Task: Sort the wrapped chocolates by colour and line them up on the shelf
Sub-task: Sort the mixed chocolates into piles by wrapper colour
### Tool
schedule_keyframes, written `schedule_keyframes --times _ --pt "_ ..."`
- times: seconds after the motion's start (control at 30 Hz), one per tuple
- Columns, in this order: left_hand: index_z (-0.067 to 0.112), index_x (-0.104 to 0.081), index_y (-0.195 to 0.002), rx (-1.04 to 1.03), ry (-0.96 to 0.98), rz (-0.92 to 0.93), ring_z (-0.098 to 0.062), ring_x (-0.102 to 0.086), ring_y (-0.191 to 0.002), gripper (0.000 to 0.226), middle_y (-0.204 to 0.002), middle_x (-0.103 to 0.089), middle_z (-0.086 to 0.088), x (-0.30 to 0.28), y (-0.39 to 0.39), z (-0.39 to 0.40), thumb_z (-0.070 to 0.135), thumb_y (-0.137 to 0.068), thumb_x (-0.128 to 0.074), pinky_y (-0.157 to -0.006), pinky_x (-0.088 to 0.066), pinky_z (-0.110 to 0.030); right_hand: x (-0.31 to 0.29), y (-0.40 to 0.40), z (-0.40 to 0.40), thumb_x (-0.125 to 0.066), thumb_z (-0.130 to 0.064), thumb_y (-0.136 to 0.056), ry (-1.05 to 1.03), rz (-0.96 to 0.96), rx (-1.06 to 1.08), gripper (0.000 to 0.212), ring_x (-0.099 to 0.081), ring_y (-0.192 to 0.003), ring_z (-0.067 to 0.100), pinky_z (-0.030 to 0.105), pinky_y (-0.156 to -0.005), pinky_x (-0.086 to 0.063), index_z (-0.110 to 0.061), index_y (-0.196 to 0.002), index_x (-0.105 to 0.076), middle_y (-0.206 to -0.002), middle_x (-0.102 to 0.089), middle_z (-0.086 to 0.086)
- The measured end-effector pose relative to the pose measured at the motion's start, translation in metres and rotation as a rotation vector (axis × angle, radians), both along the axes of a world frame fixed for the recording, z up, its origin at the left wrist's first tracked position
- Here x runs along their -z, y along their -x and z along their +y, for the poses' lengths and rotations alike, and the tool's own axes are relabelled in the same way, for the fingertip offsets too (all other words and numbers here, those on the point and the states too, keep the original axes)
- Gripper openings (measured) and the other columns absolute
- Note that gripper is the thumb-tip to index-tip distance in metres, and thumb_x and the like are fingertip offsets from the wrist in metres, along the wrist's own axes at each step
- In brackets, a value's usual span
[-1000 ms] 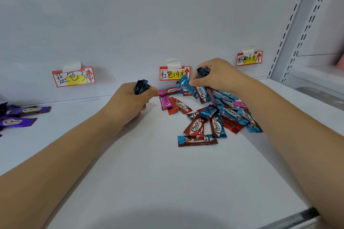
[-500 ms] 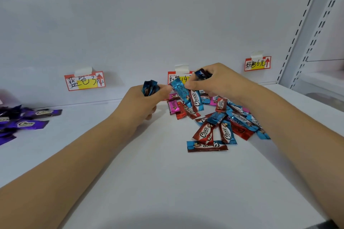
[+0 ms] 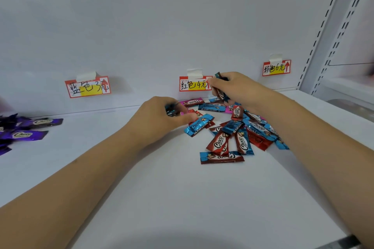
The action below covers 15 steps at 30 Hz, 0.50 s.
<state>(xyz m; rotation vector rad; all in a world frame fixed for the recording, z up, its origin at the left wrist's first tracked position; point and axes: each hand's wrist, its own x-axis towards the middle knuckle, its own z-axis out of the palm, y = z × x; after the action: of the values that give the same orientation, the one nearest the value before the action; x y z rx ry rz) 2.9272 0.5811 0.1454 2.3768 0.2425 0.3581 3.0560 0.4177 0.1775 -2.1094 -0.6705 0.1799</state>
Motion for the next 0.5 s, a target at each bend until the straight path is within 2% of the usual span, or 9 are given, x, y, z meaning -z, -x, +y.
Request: schedule_keyframes --times 0.03,0.1,0.17,0.23,0.3,0.4,0.47,0.5 --pt "0.030 -0.068 -0.096 0.011 -0.064 0.021 -0.008 -0.057 -0.087 0.037 -0.094 -0.064 0.011 0.000 -0.002 -0.003 0.060 -0.075 -0.070 -0.070 -0.047 -0.021 0.001 0.001 0.002 -0.047 -0.042 -0.101 0.005 0.001 -0.002 0.027 -0.052 -0.072 0.015 0.021 -0.058 -0.043 -0.019 -0.095 -0.061 -0.087 -0.059 0.005" --pt "0.029 -0.069 -0.098 0.033 -0.170 0.033 -0.009 -0.056 -0.093 0.039 -0.101 -0.063 0.010 0.001 -0.003 -0.007 0.059 -0.075 -0.072 -0.078 -0.051 -0.027 0.002 0.000 0.004 -0.046 -0.044 -0.101 0.000 0.000 -0.010 0.030 -0.048 -0.063 0.011 0.017 -0.050 -0.039 -0.020 -0.087 -0.058 -0.076 -0.056 0.000" --pt "0.027 -0.068 -0.097 0.065 -0.218 0.055 -0.010 -0.057 -0.099 0.032 -0.105 -0.063 0.009 0.003 -0.003 -0.006 0.053 -0.078 -0.073 -0.084 -0.052 -0.029 0.004 -0.004 0.004 -0.050 -0.047 -0.098 -0.007 0.009 -0.015 0.032 -0.045 -0.060 0.011 0.022 -0.055 -0.039 -0.019 -0.085 -0.058 -0.070 -0.052 -0.003" --pt "0.026 -0.067 -0.086 0.097 -0.177 0.069 -0.011 -0.058 -0.095 0.019 -0.098 -0.066 0.010 0.004 -0.003 0.000 0.044 -0.083 -0.073 -0.075 -0.051 -0.024 0.007 -0.007 0.001 -0.055 -0.045 -0.096 -0.027 0.040 -0.010 0.030 -0.044 -0.062 0.013 0.030 -0.062 -0.041 -0.017 -0.090 -0.059 -0.070 -0.051 -0.002" --pt "0.027 -0.065 -0.082 0.107 -0.114 0.070 -0.010 -0.058 -0.094 0.016 -0.094 -0.065 0.012 0.003 -0.002 0.003 0.041 -0.084 -0.073 -0.068 -0.048 -0.019 0.008 -0.009 0.000 -0.056 -0.035 -0.098 -0.063 0.088 -0.021 0.022 -0.043 -0.062 0.013 0.030 -0.063 -0.041 -0.014 -0.093 -0.057 -0.070 -0.048 0.000" --pt "0.028 -0.067 -0.101 0.118 -0.133 0.064 -0.008 -0.058 -0.101 0.037 -0.106 -0.064 0.012 0.003 -0.002 -0.001 0.055 -0.077 -0.073 -0.082 -0.051 -0.023 0.009 -0.006 0.003 -0.049 -0.023 -0.102 -0.147 0.169 -0.037 0.013 -0.044 -0.057 0.010 0.022 -0.050 -0.043 -0.014 -0.094 -0.053 -0.068 -0.047 0.000" --pt "0.026 -0.065 -0.113 0.122 -0.227 0.086 -0.008 -0.056 -0.103 0.048 -0.113 -0.062 0.011 0.003 -0.001 -0.006 0.058 -0.077 -0.071 -0.088 -0.049 -0.026 0.009 -0.006 0.006 -0.044 -0.022 -0.104 -0.178 0.206 -0.022 0.014 -0.049 -0.058 0.012 0.023 -0.052 -0.045 -0.014 -0.098 -0.054 -0.069 -0.048 0.001" --pt "0.025 -0.065 -0.113 0.124 -0.244 0.084 -0.009 -0.056 -0.102 0.046 -0.113 -0.062 0.009 0.003 -0.001 -0.007 0.056 -0.079 -0.071 -0.086 -0.049 -0.025 0.010 -0.006 0.007 -0.042 -0.020 -0.105 -0.189 0.226 -0.015 0.015 -0.050 -0.059 0.013 0.025 -0.053 -0.046 -0.014 -0.101 -0.055 -0.069 -0.049 0.001"
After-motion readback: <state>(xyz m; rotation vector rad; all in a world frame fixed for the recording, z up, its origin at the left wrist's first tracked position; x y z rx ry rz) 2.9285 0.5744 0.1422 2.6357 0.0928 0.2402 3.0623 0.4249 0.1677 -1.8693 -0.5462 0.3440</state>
